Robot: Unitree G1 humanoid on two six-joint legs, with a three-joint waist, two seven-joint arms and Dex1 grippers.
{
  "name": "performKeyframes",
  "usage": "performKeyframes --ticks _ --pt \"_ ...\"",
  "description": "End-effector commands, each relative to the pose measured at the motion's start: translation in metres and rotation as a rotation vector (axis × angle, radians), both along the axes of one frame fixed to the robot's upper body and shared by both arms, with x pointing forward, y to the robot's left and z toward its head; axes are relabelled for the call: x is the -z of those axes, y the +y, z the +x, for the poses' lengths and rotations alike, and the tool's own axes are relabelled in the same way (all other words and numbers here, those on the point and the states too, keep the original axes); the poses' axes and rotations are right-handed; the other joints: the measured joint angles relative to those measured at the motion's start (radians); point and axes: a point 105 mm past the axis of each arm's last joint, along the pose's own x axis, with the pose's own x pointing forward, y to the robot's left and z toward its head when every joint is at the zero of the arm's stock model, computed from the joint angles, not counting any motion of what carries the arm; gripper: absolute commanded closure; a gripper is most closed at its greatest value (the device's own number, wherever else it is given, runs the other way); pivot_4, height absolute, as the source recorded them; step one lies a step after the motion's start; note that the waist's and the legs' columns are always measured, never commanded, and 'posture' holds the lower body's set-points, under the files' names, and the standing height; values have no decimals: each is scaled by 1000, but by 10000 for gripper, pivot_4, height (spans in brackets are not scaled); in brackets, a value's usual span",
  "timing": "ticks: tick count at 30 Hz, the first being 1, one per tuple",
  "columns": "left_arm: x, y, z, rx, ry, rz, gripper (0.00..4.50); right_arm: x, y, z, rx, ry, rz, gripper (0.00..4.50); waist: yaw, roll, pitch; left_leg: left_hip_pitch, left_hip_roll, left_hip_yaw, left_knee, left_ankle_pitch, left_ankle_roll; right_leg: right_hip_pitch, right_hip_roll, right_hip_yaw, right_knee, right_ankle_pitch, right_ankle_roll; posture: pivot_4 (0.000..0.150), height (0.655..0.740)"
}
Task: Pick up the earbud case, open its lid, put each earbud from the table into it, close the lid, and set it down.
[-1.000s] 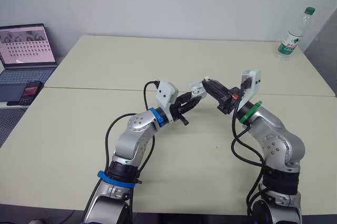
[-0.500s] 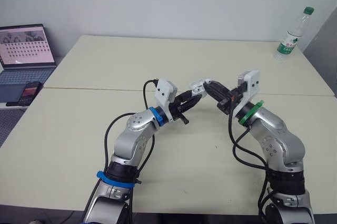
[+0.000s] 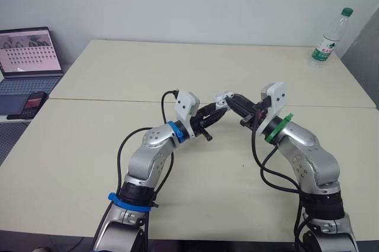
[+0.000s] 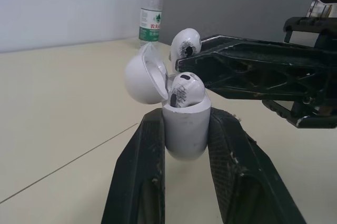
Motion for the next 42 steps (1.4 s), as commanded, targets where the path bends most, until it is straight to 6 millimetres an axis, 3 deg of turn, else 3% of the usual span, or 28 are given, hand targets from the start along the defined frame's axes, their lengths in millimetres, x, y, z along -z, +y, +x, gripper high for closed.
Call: performKeyframes --ticks 1,10,23,29,42 --pt "-19 -7 -9 46 -88 -14 37405 -3 -6 -1 8 -7 -5 31533 0 0 0 0 0 0 0 0 0 0 0 0 0 0 0 1500 7362" --pt "-18 -3 -6 31 -89 -11 37405 -3 -11 -3 2 4 9 160 0 0 0 0 0 0 0 0 0 0 0 0 0 0 0 1500 7362" --pt "-14 9 -4 49 -116 29 37405 -30 -26 -9 -100 -24 89 160 0 0 0 0 0 0 0 0 0 0 0 0 0 0 0 1500 7362" --pt "-16 8 -11 141 -130 14 37405 -40 -41 5 -69 -45 45 160 0 0 0 0 0 0 0 0 0 0 0 0 0 0 0 1500 7362" --pt "-19 10 -14 244 -167 55 37405 -34 -43 4 -144 -42 -148 160 0 0 0 0 0 0 0 0 0 0 0 0 -1 0 0 1500 7362"
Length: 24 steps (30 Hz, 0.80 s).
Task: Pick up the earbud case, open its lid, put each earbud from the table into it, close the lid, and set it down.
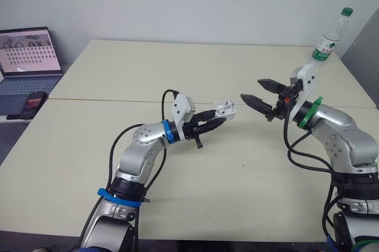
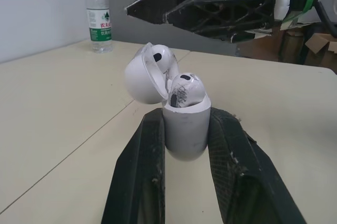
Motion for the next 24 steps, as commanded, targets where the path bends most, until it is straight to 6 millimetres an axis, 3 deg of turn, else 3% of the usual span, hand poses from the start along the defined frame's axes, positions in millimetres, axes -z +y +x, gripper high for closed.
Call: performKeyframes --ticks 1,24 --pt "-17 -3 -6 50 -59 -39 37405 -11 5 -7 -49 -50 -35 160 0 0 0 0 0 0 0 0 0 0 0 0 0 0 0 1500 7362" --pt "-14 -3 -13 109 -30 -26 37405 -9 3 -15 -125 -39 -105 160 0 0 0 0 0 0 0 0 0 0 0 0 0 0 0 1500 7362"
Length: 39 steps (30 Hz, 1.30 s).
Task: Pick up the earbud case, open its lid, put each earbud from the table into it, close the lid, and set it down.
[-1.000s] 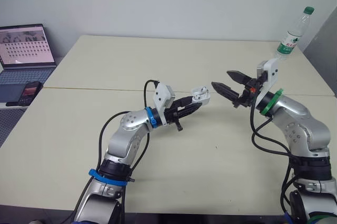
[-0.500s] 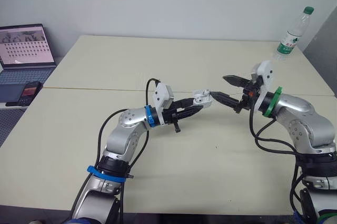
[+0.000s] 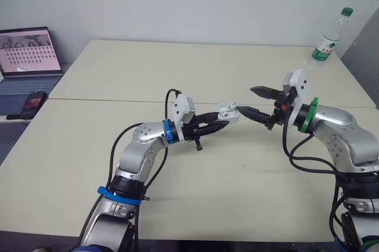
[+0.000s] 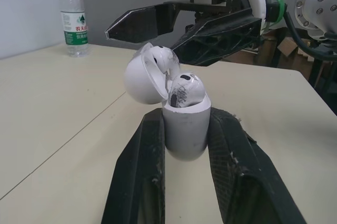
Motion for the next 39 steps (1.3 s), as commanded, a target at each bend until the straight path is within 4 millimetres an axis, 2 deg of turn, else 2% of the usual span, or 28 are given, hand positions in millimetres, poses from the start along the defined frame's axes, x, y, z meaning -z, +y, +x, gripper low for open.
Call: performKeyframes --ticks 1,7,20,39 --pt "-14 -2 -5 25 -52 -25 37405 -15 0 -5 -20 -62 -12 160 0 0 0 0 0 0 0 0 0 0 0 0 0 0 0 1500 7362" --pt "-14 -3 -6 33 -49 -23 37405 -18 -4 1 18 -81 -16 160 0 0 0 0 0 0 0 0 0 0 0 0 0 0 0 1500 7362" --pt "-12 -4 -8 44 -41 -21 37405 -15 7 -6 -43 -59 -23 160 0 0 0 0 0 0 0 0 0 0 0 0 0 0 0 1500 7362" --pt "-9 -3 -5 28 -35 -21 37405 -17 2 -8 -43 -53 -25 160 0 0 0 0 0 0 0 0 0 0 0 0 0 0 0 1500 7362"
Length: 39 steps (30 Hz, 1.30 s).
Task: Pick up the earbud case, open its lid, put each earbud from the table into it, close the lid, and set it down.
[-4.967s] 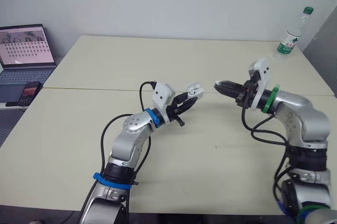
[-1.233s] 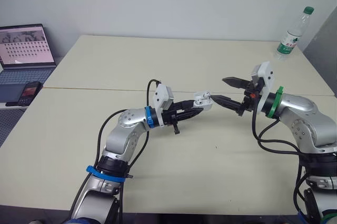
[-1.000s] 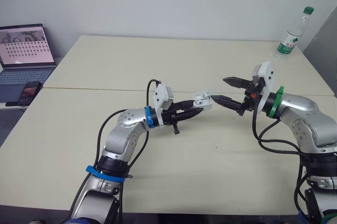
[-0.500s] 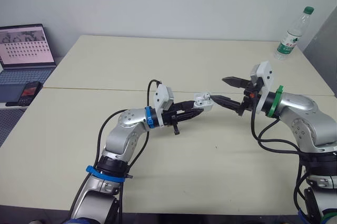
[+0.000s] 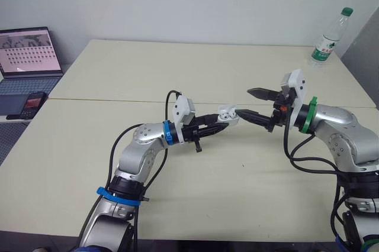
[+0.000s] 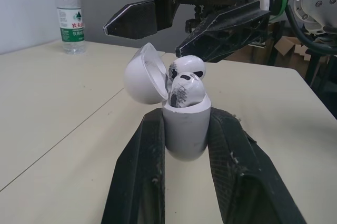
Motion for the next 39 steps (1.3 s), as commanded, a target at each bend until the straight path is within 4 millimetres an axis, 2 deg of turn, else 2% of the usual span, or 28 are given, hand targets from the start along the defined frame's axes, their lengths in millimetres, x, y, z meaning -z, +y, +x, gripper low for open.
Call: performKeyframes --ticks 1,14,18,22,27,30,39 --pt "-11 -2 -3 18 -43 -24 37405 -16 -4 -3 1 -64 -3 160 0 0 0 0 0 0 0 0 0 0 0 0 0 0 0 1500 7362" --pt "-10 -2 -2 13 -38 -25 37405 -29 -2 -7 -20 -79 20 160 0 0 0 0 0 0 0 0 0 0 0 0 0 0 0 1500 7362" --pt "-13 -3 -4 31 -32 -45 37405 -30 -7 0 20 -71 54 160 0 0 0 0 0 0 0 0 0 0 0 0 0 0 0 1500 7362" --pt "-14 -2 -8 70 -9 -54 37405 -30 -21 12 83 -63 80 160 0 0 0 0 0 0 0 0 0 0 0 0 0 0 0 1500 7362" --pt "-14 -1 -17 136 25 -52 37405 -23 -25 16 82 -41 72 160 0 0 0 0 0 0 0 0 0 0 0 0 0 0 0 1500 7362" --pt "-14 -1 -18 147 32 -48 37405 -20 -23 14 45 -17 80 6482 0 0 0 0 0 0 0 0 0 0 0 0 0 0 0 1500 7362" --pt "-16 -2 -24 210 60 -31 37405 1 -3 -8 -126 108 36 39644 0 0 0 0 0 0 0 0 0 0 0 0 0 0 0 1500 7362"
